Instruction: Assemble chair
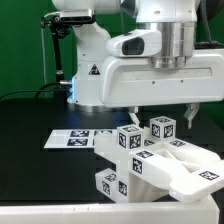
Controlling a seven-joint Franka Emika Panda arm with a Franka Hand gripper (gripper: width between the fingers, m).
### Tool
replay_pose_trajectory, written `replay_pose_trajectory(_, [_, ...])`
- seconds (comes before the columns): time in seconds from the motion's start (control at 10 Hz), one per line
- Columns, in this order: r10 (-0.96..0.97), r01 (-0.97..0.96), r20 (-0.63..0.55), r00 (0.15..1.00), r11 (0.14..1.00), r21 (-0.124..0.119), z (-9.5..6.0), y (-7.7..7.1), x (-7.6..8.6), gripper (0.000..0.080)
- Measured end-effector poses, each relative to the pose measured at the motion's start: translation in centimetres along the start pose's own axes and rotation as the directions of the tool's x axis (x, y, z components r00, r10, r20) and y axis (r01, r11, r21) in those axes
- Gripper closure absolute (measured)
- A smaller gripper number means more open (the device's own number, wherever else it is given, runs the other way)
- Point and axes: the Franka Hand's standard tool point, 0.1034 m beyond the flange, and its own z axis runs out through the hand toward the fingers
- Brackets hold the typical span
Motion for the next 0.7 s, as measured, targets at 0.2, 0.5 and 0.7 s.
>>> replay_pose_trajectory(0.2, [0.005, -0.005, 0.000, 1.000, 1.000, 0.000, 0.01, 0.15, -0.01, 0.0183])
replay_pose_trajectory(0.5, [0.017, -0.017, 0.000, 1.000, 1.000, 0.001, 0.01, 0.15, -0.01, 0.0486])
replay_pose_trajectory(0.7, [0.038, -0.038, 0.000, 0.999, 0.999, 0.001, 0.01, 0.16, -0.01, 0.0515])
